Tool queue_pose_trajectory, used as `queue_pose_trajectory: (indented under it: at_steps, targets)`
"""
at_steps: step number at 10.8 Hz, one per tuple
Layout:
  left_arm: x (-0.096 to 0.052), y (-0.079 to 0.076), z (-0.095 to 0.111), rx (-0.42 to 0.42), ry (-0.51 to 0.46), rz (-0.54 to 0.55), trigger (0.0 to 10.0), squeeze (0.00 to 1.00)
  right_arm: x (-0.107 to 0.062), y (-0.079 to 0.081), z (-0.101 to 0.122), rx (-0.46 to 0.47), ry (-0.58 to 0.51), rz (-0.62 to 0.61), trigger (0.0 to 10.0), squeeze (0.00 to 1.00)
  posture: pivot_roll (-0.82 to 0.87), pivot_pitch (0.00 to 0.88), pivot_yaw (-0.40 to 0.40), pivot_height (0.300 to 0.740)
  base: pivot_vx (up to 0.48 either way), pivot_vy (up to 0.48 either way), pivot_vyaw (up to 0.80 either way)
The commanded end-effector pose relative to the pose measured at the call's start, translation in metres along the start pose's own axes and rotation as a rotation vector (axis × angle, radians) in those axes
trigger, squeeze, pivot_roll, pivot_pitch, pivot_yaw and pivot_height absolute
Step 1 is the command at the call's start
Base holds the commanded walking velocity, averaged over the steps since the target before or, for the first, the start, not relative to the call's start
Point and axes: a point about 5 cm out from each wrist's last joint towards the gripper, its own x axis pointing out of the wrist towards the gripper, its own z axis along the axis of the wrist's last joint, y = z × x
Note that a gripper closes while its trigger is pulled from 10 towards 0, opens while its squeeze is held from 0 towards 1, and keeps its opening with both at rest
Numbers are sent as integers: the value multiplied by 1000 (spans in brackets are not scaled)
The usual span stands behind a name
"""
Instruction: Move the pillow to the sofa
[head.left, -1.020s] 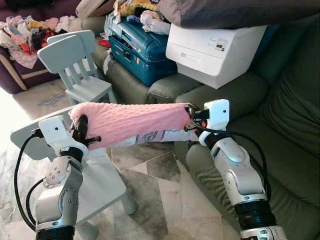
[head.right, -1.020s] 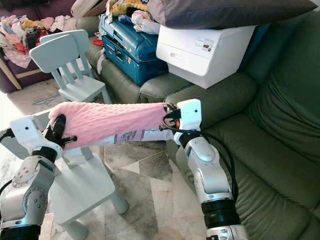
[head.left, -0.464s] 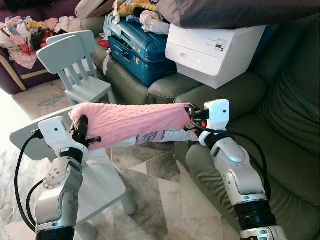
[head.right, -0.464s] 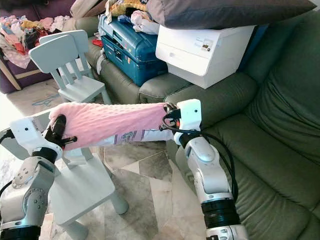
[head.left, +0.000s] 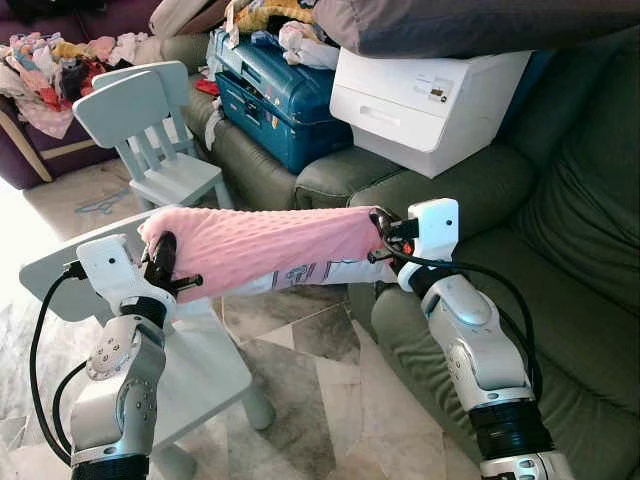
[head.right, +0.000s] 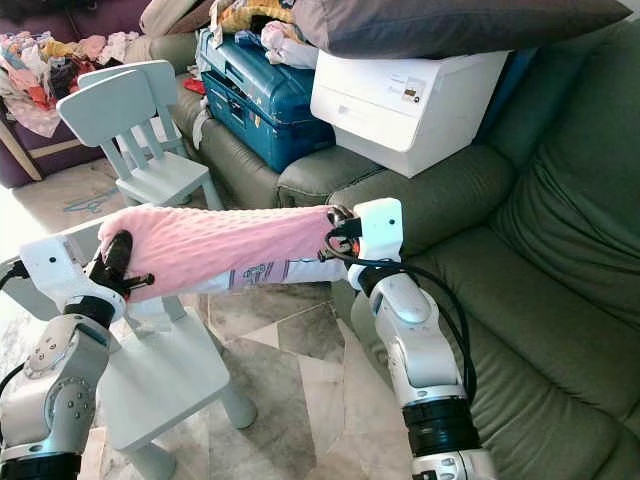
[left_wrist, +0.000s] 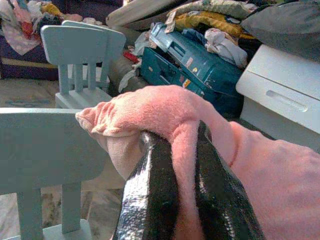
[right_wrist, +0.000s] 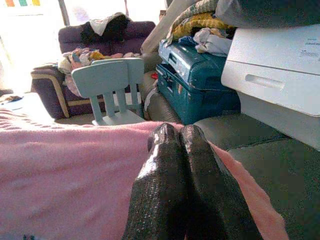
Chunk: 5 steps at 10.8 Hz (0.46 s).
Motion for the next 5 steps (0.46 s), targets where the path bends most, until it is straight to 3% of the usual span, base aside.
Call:
queue_pose_trajectory:
  at_steps: [1,5]
  targets:
    - [-2,4,4,11,-19,9,10000,0,-1,-3,6,-6,-21,-14,10000,0,-248,0,58,740,247,0,-800]
    - [-3,2,2,5,-15,-2,10000,0,-1,-3,6,-8,-20,-13,10000,0,-248,0,58,740,285,0,-800]
